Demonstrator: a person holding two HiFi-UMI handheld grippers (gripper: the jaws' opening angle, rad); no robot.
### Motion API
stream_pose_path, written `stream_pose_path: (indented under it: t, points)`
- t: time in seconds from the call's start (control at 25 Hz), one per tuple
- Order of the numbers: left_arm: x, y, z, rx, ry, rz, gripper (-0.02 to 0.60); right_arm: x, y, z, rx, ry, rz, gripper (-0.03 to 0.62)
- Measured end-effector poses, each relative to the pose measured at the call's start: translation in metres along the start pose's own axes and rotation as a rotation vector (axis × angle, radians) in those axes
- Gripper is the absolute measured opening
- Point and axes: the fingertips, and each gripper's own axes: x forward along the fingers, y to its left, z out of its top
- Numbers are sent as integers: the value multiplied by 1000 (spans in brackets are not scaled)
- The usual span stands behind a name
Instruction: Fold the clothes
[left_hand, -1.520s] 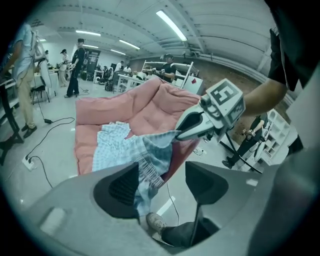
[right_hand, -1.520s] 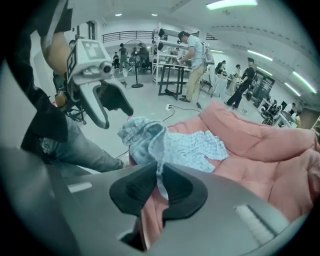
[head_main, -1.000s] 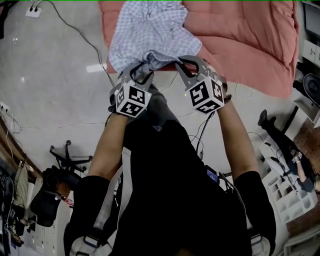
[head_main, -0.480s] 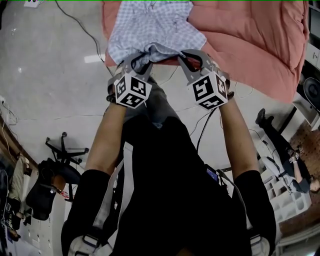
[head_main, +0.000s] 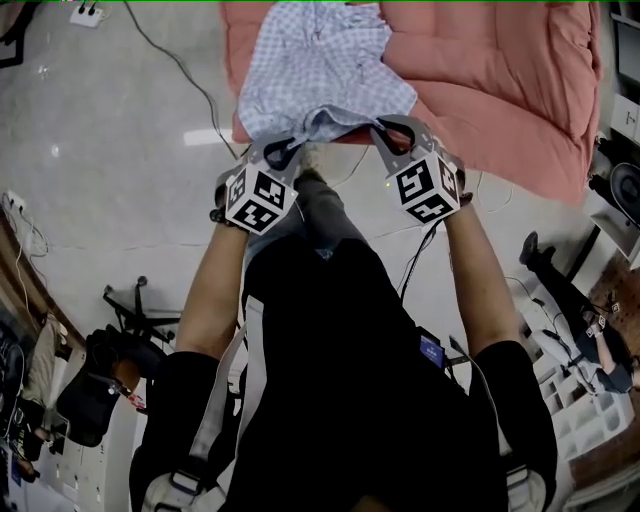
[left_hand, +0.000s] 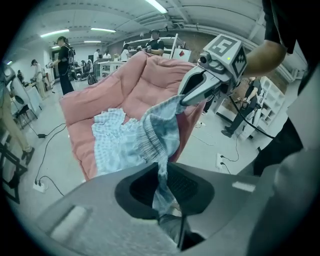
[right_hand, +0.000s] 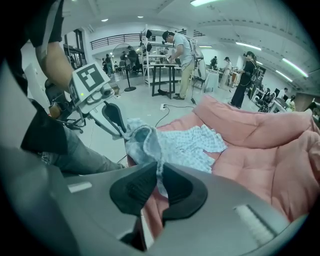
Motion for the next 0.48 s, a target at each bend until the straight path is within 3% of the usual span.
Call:
stream_pose_path:
  t: [0.28, 0.48]
  points:
    - [-58, 19, -15, -53, -16, 67, 46, -12, 8, 0, -7, 17, -40, 43]
    - [-97, 33, -9, -19, -33, 109, 43, -27, 23, 8, -15, 7, -56, 41]
